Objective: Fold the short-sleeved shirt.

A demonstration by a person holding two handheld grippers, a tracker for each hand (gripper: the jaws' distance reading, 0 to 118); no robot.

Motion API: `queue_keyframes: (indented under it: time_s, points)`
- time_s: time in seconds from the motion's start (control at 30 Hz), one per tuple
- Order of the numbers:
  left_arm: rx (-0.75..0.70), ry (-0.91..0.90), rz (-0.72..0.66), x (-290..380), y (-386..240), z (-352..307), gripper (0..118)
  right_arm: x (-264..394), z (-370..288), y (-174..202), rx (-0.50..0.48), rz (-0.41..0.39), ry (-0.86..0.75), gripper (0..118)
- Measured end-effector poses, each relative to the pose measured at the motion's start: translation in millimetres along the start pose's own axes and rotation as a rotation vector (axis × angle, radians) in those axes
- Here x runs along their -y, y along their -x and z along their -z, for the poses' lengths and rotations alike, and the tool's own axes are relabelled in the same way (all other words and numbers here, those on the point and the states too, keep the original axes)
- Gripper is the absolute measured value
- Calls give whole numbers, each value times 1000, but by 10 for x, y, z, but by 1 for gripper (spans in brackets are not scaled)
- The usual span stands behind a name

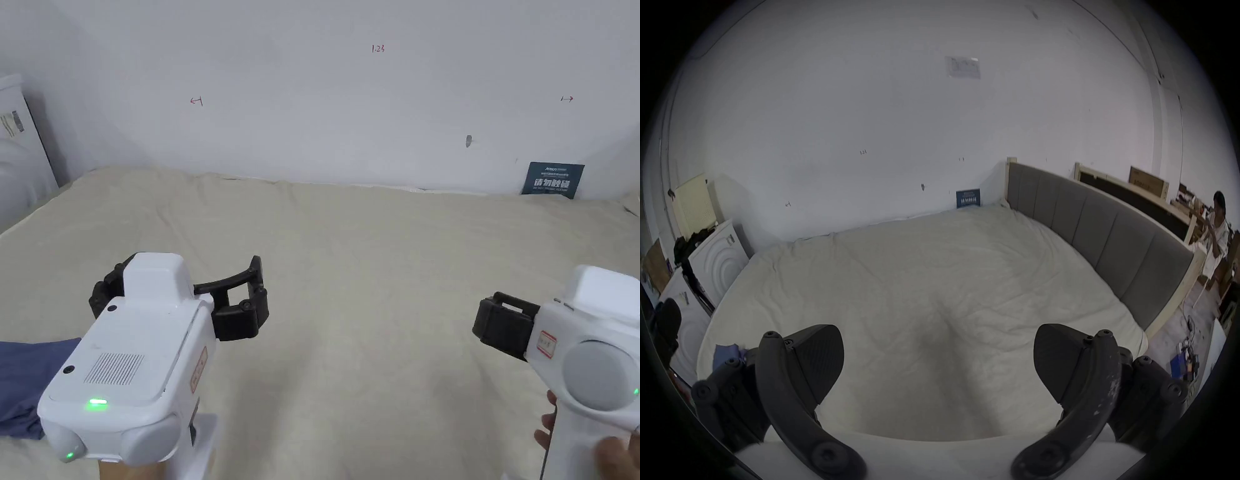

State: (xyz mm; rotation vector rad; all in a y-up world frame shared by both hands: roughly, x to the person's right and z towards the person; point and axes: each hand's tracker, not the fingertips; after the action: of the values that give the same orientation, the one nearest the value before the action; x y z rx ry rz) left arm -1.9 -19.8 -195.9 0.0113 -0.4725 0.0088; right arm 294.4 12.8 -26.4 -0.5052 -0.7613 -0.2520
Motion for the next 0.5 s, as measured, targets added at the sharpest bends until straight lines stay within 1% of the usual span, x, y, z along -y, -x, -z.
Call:
queue_keyframes:
  time_s: [0.07, 0.1, 0.27, 0.4, 0.5]
  points:
    - [-1, -2, -1, -4, 4, -3, 118, 14, -17, 23, 5, -34, -52, 118]
    - [0, -3, -2, -2, 8, -5, 118, 32, -25, 26, 0, -36, -84, 118]
    - [-4, -5, 2, -8, 10, -9, 118, 168, -108, 9, -73, -90, -308, 118]
    - [-6, -12, 4, -18, 14, -16, 118, 258, -169, -4, -91, -84, -485, 118]
    - [-11, -14, 9, -16, 14, -17, 118, 269, -188, 3, -83, -91, -493, 118]
